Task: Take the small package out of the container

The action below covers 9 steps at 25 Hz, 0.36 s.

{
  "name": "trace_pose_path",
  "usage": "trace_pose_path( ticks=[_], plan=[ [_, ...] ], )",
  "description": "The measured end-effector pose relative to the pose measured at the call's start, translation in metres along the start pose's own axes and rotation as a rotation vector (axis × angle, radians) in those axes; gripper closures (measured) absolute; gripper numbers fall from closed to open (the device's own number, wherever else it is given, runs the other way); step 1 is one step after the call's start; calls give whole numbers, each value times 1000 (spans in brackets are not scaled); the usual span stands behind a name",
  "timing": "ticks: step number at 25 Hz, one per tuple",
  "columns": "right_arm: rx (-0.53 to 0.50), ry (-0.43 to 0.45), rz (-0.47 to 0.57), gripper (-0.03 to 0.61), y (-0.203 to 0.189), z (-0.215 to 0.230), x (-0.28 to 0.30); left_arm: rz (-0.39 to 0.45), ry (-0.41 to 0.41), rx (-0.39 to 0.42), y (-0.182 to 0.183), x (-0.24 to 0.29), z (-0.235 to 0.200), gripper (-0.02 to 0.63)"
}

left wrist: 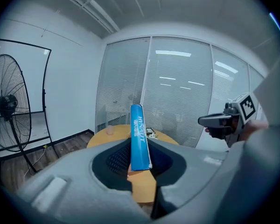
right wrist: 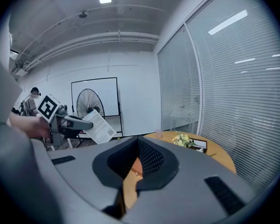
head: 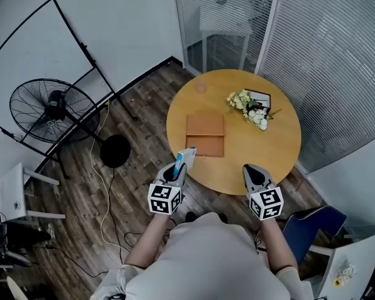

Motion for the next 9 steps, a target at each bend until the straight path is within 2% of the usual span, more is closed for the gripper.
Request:
trace_pose_path(
  ticks=[9],
  plan=[
    [-2,-10,0,575,-2,5,4,-7,5,-5,-2,3,-4,540]
  ],
)
Point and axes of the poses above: the fingertips, and each gripper's own axes: x forward along the fingers, z to its right, y out of its top, the point moved 4 cm from there along -x, backward along the fingers
